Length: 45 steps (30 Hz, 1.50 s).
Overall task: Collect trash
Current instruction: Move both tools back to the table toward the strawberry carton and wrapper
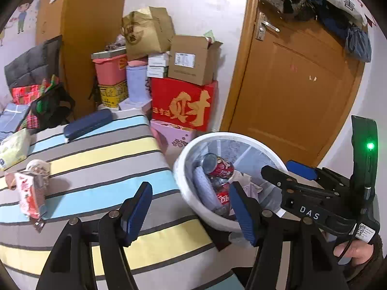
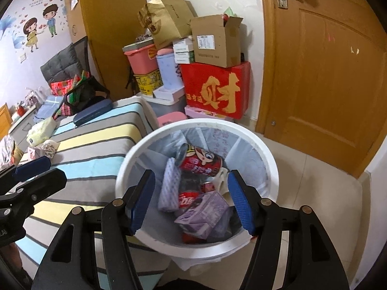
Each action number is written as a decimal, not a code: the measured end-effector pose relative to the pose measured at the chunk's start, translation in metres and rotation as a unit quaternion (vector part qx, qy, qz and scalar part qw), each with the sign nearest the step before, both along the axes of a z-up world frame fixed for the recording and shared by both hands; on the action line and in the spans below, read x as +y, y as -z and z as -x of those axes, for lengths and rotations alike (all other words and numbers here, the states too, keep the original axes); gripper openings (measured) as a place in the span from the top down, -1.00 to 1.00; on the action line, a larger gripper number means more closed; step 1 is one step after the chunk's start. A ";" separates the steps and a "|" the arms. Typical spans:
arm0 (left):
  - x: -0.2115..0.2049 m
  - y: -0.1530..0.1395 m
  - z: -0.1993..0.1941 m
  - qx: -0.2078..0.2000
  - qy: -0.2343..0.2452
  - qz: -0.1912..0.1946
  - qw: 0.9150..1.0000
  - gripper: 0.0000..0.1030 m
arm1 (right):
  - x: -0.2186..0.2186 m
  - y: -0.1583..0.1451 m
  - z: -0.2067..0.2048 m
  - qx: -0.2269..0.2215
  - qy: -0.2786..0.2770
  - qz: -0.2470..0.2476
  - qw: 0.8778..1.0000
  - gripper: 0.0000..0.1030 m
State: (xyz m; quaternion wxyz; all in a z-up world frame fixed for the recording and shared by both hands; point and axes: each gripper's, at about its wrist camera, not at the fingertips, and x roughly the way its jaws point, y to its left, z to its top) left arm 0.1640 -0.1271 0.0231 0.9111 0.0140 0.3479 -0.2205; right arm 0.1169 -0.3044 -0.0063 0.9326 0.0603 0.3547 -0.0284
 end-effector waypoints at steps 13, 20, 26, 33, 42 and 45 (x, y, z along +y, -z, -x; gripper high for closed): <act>0.061 -0.013 0.029 -0.025 -0.055 0.004 0.998 -0.27 | 0.039 -0.007 0.007 -0.023 -0.030 -0.011 0.999 -0.24; 0.096 -0.011 0.037 -0.033 -0.091 -0.008 0.995 -0.27 | 0.066 -0.007 0.008 -0.030 -0.058 -0.017 0.998 -0.24; 0.132 -0.007 0.041 -0.037 -0.126 -0.014 0.991 -0.27 | 0.090 -0.007 0.005 -0.036 -0.085 -0.022 0.995 -0.24; 0.177 0.002 0.038 -0.027 -0.165 -0.016 0.986 -0.27 | 0.126 -0.004 -0.001 -0.034 -0.128 -0.020 0.991 -0.24; 0.219 0.012 0.019 -0.010 -0.186 -0.009 0.982 -0.27 | 0.164 -0.002 -0.014 -0.032 -0.163 -0.009 0.986 -0.24; 0.227 0.017 0.010 -0.011 -0.191 -0.021 0.981 -0.27 | 0.172 0.000 -0.021 -0.026 -0.171 -0.012 0.985 -0.24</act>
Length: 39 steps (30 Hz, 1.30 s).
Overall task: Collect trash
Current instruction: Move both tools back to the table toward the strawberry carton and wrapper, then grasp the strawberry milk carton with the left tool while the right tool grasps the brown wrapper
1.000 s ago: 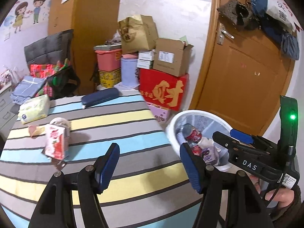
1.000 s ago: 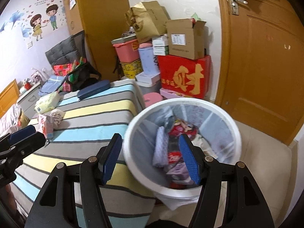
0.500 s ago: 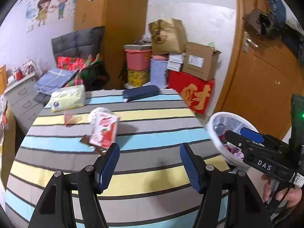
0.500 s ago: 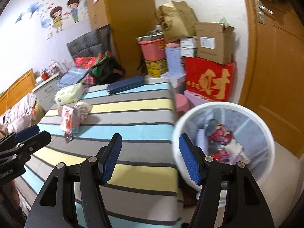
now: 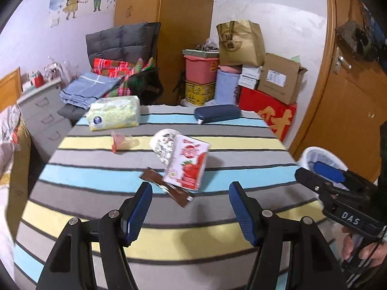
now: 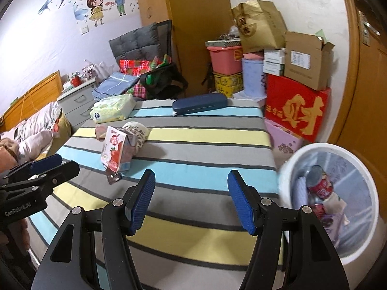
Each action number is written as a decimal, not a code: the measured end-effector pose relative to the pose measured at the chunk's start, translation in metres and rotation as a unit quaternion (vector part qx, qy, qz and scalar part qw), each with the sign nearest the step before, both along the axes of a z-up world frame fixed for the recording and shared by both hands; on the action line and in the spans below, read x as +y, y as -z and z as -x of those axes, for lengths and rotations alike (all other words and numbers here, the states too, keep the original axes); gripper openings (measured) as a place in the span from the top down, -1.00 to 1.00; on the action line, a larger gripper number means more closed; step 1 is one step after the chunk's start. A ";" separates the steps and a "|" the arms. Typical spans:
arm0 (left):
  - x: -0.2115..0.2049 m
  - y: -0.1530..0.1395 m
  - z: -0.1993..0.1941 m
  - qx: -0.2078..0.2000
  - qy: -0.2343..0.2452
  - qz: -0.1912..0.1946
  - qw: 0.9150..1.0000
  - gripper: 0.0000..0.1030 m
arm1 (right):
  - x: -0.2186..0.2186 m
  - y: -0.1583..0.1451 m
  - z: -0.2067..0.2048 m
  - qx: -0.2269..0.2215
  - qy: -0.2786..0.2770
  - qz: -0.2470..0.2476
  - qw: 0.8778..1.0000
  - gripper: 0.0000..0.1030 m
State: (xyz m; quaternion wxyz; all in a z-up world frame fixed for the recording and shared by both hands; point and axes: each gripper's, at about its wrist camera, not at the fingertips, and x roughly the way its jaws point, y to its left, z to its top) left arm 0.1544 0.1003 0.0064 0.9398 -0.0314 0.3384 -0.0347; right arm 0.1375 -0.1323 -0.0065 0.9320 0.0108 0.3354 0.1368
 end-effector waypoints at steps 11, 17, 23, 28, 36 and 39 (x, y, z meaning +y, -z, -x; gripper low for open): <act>-0.006 0.032 -0.060 0.043 0.020 -0.040 0.998 -0.42 | 0.015 0.013 -0.022 0.022 0.008 0.001 1.000 -0.24; -0.005 0.046 -0.085 0.061 0.023 -0.050 0.997 -0.42 | 0.019 0.018 -0.032 0.029 0.012 0.005 1.000 -0.24; 0.001 0.054 -0.098 0.072 0.023 -0.027 0.997 -0.32 | 0.021 0.017 -0.038 0.033 0.015 0.005 0.999 -0.24; 0.012 0.053 -0.096 0.075 0.019 -0.006 0.997 -0.11 | 0.025 0.020 -0.043 0.039 0.008 0.002 0.999 -0.24; 0.050 0.033 -0.073 0.052 -0.012 0.021 0.998 -0.11 | 0.053 0.025 -0.050 0.048 -0.047 0.009 0.998 -0.24; 0.066 0.032 -0.064 0.058 -0.035 0.018 0.998 -0.11 | 0.071 0.029 -0.048 0.059 -0.094 0.004 0.994 -0.24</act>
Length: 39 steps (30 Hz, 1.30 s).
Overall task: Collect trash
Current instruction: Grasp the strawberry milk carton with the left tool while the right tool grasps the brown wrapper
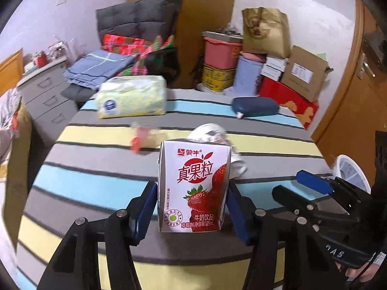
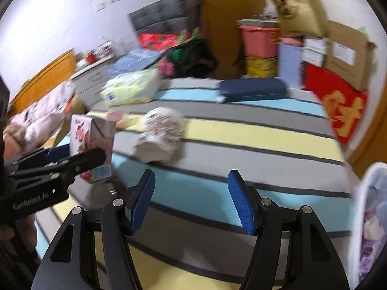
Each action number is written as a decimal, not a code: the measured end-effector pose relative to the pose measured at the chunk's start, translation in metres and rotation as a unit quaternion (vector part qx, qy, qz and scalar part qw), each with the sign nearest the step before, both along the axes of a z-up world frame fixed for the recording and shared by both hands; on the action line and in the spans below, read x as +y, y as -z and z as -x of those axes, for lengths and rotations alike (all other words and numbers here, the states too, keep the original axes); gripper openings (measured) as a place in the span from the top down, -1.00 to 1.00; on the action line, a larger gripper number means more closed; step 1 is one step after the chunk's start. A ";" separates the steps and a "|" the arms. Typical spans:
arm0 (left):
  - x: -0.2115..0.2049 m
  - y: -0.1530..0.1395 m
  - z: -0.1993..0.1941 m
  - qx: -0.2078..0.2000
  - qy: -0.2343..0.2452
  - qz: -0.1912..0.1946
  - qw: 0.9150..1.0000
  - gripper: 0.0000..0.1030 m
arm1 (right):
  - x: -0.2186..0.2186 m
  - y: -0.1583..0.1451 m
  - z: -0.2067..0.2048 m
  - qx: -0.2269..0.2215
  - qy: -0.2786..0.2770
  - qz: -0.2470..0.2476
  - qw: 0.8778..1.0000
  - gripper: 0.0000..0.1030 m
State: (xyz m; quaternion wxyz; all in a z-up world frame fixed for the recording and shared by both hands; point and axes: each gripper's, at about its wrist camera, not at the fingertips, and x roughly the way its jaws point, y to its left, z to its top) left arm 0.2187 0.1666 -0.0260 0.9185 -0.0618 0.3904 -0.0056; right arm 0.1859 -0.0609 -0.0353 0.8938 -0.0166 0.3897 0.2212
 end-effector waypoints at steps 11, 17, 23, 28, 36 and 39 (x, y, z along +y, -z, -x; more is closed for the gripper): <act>0.062 0.024 0.021 0.053 -0.063 0.018 0.996 -0.11 | 0.055 0.016 0.007 0.019 -0.117 0.039 0.992 -0.24; 0.068 0.025 0.025 0.050 -0.068 0.019 0.996 -0.11 | 0.083 0.022 0.002 0.027 -0.149 0.074 0.986 -0.24; 0.067 0.029 0.023 0.055 -0.068 0.023 0.996 -0.11 | 0.088 0.023 0.003 0.027 -0.148 0.084 0.985 0.21; 0.066 0.030 0.024 0.054 -0.068 0.025 0.996 -0.11 | 0.083 0.023 0.002 0.035 -0.133 0.067 0.988 0.57; 0.061 0.030 0.028 0.054 -0.063 0.030 0.996 -0.11 | 0.070 0.023 0.005 0.047 -0.107 0.035 0.993 0.61; 0.055 0.028 0.032 0.053 -0.060 0.029 0.996 -0.11 | 0.061 0.019 0.007 0.048 -0.094 0.020 0.994 0.61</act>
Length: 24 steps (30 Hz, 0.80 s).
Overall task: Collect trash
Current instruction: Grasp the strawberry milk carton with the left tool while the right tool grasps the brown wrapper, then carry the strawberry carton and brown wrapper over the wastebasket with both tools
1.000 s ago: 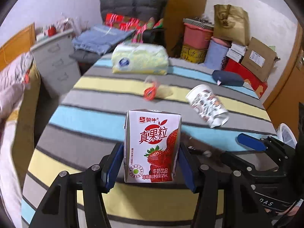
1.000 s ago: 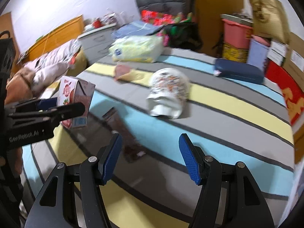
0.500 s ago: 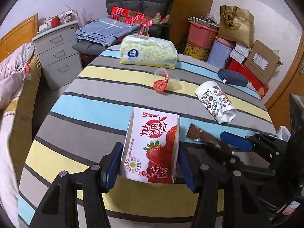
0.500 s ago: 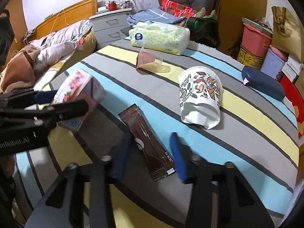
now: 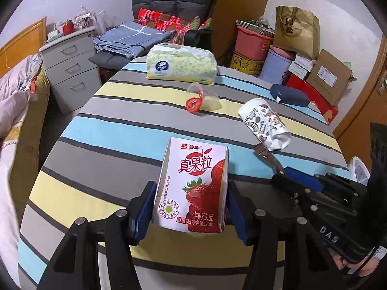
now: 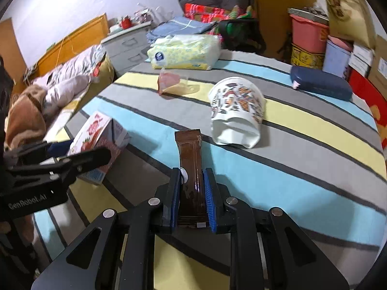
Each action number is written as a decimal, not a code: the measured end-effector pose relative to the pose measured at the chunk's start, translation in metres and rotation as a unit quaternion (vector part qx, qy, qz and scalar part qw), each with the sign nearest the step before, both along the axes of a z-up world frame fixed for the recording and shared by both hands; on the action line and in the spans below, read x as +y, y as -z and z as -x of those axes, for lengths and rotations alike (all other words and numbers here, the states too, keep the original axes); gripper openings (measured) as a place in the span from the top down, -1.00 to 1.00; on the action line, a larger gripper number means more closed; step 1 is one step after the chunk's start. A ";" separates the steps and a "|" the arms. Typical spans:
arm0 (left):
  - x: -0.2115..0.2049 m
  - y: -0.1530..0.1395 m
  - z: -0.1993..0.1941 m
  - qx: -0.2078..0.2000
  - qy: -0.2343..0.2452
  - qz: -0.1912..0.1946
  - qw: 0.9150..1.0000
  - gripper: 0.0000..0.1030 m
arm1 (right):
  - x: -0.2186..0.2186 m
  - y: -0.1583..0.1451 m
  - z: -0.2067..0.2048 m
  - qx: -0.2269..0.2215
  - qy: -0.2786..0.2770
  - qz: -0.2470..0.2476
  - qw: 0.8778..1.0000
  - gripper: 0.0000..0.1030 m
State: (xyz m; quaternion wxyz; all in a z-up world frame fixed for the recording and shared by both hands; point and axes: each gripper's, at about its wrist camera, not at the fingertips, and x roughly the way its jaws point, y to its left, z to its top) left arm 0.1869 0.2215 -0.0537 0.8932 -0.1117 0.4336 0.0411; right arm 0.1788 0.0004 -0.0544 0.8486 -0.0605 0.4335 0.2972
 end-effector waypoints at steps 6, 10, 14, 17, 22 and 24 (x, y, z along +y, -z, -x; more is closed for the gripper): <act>-0.020 -0.013 0.012 -0.015 0.013 -0.005 1.000 -0.11 | -0.016 -0.010 0.007 -0.008 0.019 -0.016 1.000 0.61; -0.036 -0.023 0.020 -0.024 0.025 -0.008 0.999 -0.11 | -0.028 -0.018 0.014 -0.018 0.031 -0.025 0.999 0.61; -0.055 -0.032 0.028 -0.033 0.040 -0.011 0.999 -0.11 | -0.044 -0.027 0.021 -0.030 0.048 -0.035 0.998 0.61; -0.073 -0.039 0.033 -0.042 0.054 -0.015 0.998 -0.11 | -0.057 -0.034 0.026 -0.043 0.063 -0.037 0.996 0.61; -0.101 -0.049 0.041 -0.055 0.077 -0.012 0.995 -0.11 | -0.084 -0.044 0.032 -0.065 0.100 -0.037 0.992 0.61; -0.114 -0.053 0.044 -0.061 0.086 -0.010 0.994 -0.11 | -0.097 -0.048 0.035 -0.071 0.115 -0.042 0.990 0.61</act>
